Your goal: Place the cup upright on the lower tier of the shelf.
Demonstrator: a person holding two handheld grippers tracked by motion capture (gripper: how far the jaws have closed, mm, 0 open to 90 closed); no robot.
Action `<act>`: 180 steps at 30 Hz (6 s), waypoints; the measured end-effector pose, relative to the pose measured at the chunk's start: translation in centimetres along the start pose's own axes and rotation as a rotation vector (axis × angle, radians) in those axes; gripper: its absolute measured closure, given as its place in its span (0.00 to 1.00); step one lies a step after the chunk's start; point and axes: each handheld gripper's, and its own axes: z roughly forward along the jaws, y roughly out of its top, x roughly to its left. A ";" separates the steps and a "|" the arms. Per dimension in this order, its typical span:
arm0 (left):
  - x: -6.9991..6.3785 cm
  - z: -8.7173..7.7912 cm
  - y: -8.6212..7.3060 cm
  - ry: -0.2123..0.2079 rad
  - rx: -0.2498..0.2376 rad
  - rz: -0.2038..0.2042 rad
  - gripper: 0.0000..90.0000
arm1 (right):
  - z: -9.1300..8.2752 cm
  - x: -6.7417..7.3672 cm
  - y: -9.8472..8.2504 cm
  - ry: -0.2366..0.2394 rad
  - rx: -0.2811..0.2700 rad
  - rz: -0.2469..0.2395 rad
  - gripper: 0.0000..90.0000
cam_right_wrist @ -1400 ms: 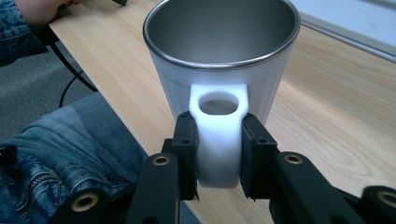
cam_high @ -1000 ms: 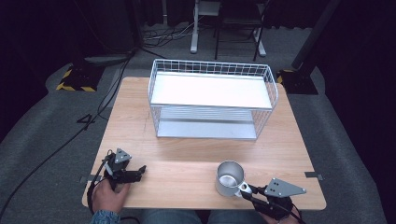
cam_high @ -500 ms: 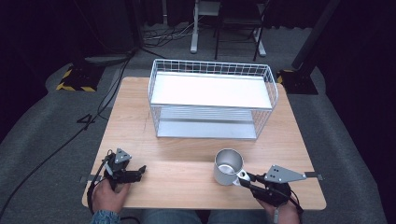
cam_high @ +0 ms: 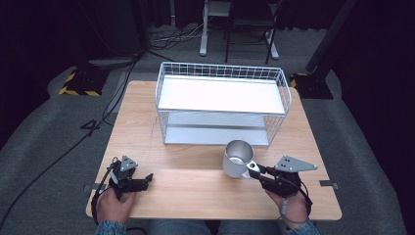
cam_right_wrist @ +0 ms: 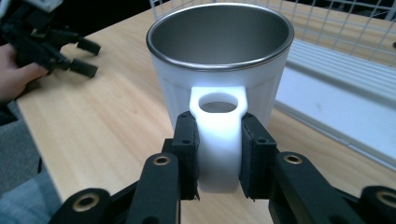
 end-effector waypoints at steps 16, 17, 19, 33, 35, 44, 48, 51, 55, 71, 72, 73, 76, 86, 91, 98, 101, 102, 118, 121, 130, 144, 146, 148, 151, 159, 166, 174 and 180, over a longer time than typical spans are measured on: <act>0.0 0.0 0.0 0.000 0.000 0.000 0.17 | 3.3 -4.1 2.9 -0.112 -0.044 0.041 0.80; 0.0 0.0 0.0 0.000 0.000 0.000 0.17 | 3.5 -4.3 3.1 -0.119 -0.045 0.044 0.80; 0.0 0.0 0.0 0.000 0.000 0.000 0.17 | 4.0 -4.7 3.4 -0.137 -0.050 0.048 0.80; 0.0 0.0 0.0 0.000 0.000 0.000 0.17 | 7.3 -7.3 4.8 -0.249 -0.078 0.056 0.80; 0.0 0.0 0.0 0.000 0.000 0.000 0.17 | 7.6 -7.5 4.8 -0.252 -0.080 0.065 0.80; 0.0 0.0 0.0 0.000 0.001 0.001 0.17 | 9.9 -8.9 4.9 -0.310 -0.072 0.086 0.80; 0.0 0.0 0.0 0.000 0.001 0.001 0.17 | 10.9 -9.4 4.7 -0.322 -0.073 0.094 0.80; 0.0 0.0 0.0 0.000 0.001 0.001 0.17 | 11.2 -9.5 4.5 -0.321 -0.062 0.113 0.80; 0.0 0.0 0.0 0.000 0.001 0.001 0.17 | 11.5 -9.5 4.3 -0.325 -0.065 0.110 0.80; 0.0 0.0 0.0 0.000 0.001 0.001 0.17 | 11.6 -9.5 3.9 -0.337 -0.037 0.115 0.79; 0.0 0.0 0.0 0.000 0.001 0.000 0.17 | 11.5 -9.5 3.9 -0.339 -0.033 0.114 0.78; 0.0 0.0 0.0 0.000 0.001 0.000 0.17 | 11.5 -9.5 3.9 -0.345 -0.023 0.109 0.78; 0.0 0.0 0.0 0.000 0.001 0.000 0.17 | 11.6 -9.5 3.9 -0.349 -0.019 0.096 0.76; 0.0 0.0 0.0 0.000 0.001 0.001 0.17 | 11.5 -9.0 4.0 -0.365 -0.013 0.074 0.67; 0.0 0.0 0.0 0.000 0.001 0.001 0.17 | 10.8 -8.9 4.2 -0.357 -0.028 0.072 0.61; 0.0 0.0 0.0 -0.001 0.000 -0.001 0.17 | 8.8 -8.1 4.4 -0.329 -0.039 0.043 0.58; 0.0 0.0 0.0 -0.001 0.002 0.004 0.17 | 7.2 -7.5 4.0 -0.286 -0.085 0.026 0.56; 0.0 0.0 0.0 -0.001 0.002 0.004 0.17 | 7.2 -7.5 4.0 -0.286 -0.085 0.026 0.56; 0.1 -0.1 -0.1 -0.004 0.003 0.009 0.17 | 1.2 -6.4 2.5 -0.153 -0.073 0.012 0.45; 0.1 0.0 0.0 0.000 0.003 0.012 0.17 | 0.4 -6.5 1.9 -0.146 -0.064 0.016 0.41; 0.1 0.1 0.1 0.001 0.005 0.007 0.17 | -1.9 -7.2 0.0 -0.121 -0.038 0.034 0.26; 0.2 0.1 0.2 0.004 0.004 0.004 0.17 | -3.5 -9.0 -3.5 -0.117 0.066 0.110 0.17; 0.2 0.1 0.2 0.004 0.004 0.005 0.17 | -3.5 -9.3 -4.0 -0.127 0.092 0.107 0.17; 0.2 0.1 0.2 0.004 0.004 0.004 0.17 | -3.5 -9.5 -4.5 -0.138 0.113 0.123 0.17; 0.2 0.1 0.2 0.003 0.006 0.005 0.17 | -3.3 -9.8 -5.3 -0.137 0.138 0.144 0.17; 0.2 0.1 0.2 0.004 0.005 0.005 0.17 | -2.4 -10.0 -7.4 -0.148 0.203 0.149 0.17; 0.2 0.1 0.2 0.004 0.006 0.005 0.17 | -1.8 -9.9 -8.2 -0.169 0.232 0.120 0.17; 0.2 0.1 0.2 0.003 0.006 0.005 0.17 | -0.7 -9.7 -9.2 -0.192 0.246 0.089 0.16; 0.2 0.2 0.2 0.004 0.004 0.004 0.17 | -0.2 -9.7 -9.6 -0.224 0.221 0.055 0.13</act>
